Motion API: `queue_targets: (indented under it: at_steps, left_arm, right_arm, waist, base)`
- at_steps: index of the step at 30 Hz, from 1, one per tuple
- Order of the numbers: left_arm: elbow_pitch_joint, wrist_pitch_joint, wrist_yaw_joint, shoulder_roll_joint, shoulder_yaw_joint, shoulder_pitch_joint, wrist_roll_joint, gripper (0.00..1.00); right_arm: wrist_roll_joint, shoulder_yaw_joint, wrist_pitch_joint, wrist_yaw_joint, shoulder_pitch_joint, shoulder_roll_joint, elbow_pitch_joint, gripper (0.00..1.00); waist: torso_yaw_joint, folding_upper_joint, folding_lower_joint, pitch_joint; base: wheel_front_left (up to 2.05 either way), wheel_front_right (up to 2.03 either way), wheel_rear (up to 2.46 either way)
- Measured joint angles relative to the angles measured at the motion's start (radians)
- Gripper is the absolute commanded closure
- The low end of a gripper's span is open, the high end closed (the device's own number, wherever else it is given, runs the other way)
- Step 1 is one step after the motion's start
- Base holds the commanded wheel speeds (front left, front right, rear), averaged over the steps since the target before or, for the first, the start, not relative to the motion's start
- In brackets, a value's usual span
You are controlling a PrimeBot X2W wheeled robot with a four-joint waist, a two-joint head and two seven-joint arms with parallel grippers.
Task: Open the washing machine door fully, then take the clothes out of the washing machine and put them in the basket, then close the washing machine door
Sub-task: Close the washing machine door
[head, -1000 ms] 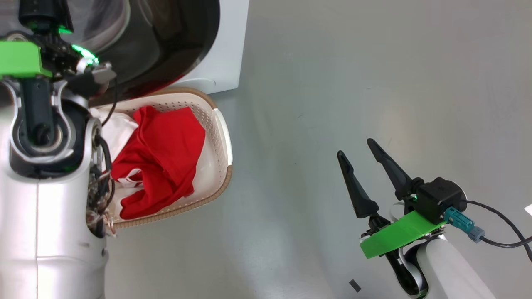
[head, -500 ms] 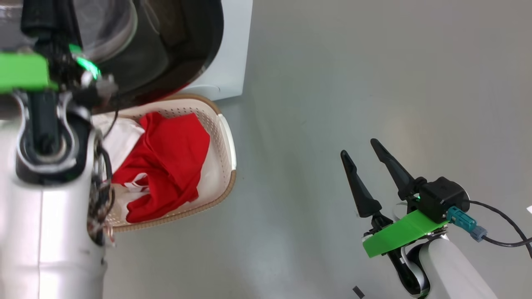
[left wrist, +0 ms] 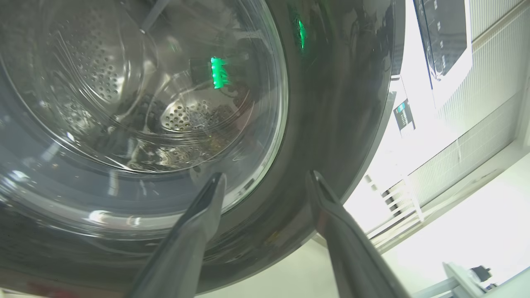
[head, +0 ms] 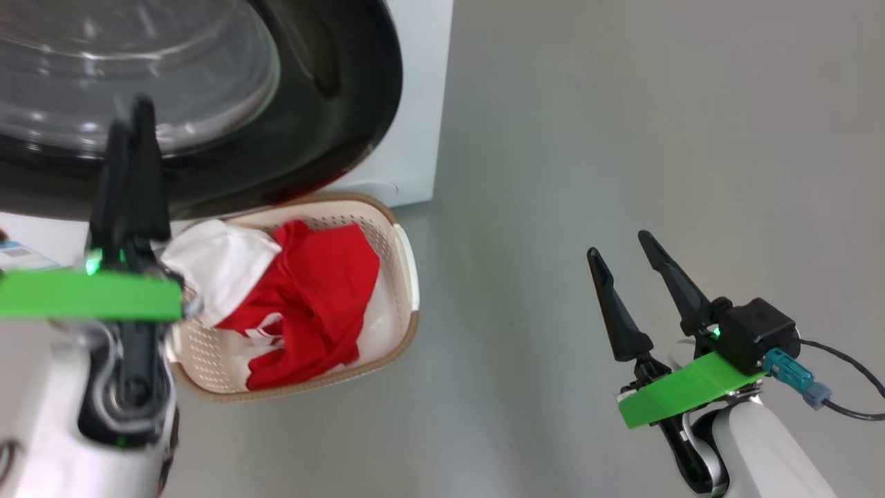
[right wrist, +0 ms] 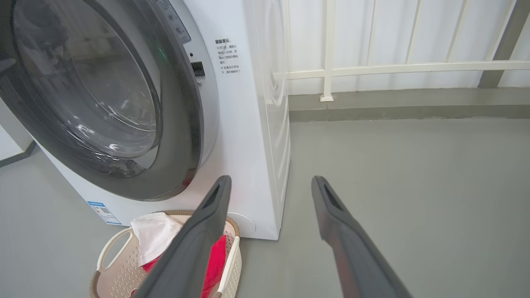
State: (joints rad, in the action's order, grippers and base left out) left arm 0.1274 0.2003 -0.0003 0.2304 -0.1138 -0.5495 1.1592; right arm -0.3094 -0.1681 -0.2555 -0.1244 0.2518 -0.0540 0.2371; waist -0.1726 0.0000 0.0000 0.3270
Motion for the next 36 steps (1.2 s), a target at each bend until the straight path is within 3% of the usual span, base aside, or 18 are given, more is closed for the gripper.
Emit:
queue_targets:
  at_steps: [5,12,17,25,32,36]
  left_arm:
    - [0.009,0.04,-0.009,0.019,-0.018,0.105,-0.115,0.0]
    - [-0.001,0.05,0.001,0.021,0.007,0.239,-0.37,0.0]
    - [-0.052,0.054,-0.002,-0.018,0.069,0.335,-0.569,0.0]
    - [-0.122,0.054,-0.054,-0.102,0.196,0.494,-0.788,0.0]
    - [-0.196,0.054,-0.072,-0.136,0.253,0.57,-0.998,0.0]
    - [-0.2,0.054,-0.072,-0.151,0.255,0.604,-1.064,0.0]
  right_arm:
    - [0.0,0.009,0.0,0.0,-0.013,0.0,-0.026,0.0]
    - [0.002,0.032,0.0,0.0,-0.071,-0.008,-0.039,0.0]
    - [0.006,0.054,0.0,0.0,-0.117,-0.01,-0.044,0.0]
    - [0.012,0.061,0.0,0.0,-0.166,-0.009,-0.079,0.0]
    - [0.02,0.067,0.0,0.0,-0.201,-0.01,-0.12,0.0]
    - [0.02,0.069,0.0,0.0,-0.219,-0.01,-0.13,0.0]
  waist:
    - [0.019,0.0,0.0,-0.046]
    - [0.04,0.0,-0.0001,-0.121]
    - [0.053,0.0,0.0,-0.177]
    - [0.067,0.0,0.0,-0.25]
    - [0.07,0.0,0.0,-0.292]
    - [0.069,0.0,0.0,-0.303]
  base:
    - [0.0,0.0,0.0]
    - [0.0,0.0,0.0]
    - [0.0,0.0,0.0]
    - [0.0,0.0,0.0]
    - [0.0,0.0,0.0]
    - [0.0,0.0,0.0]
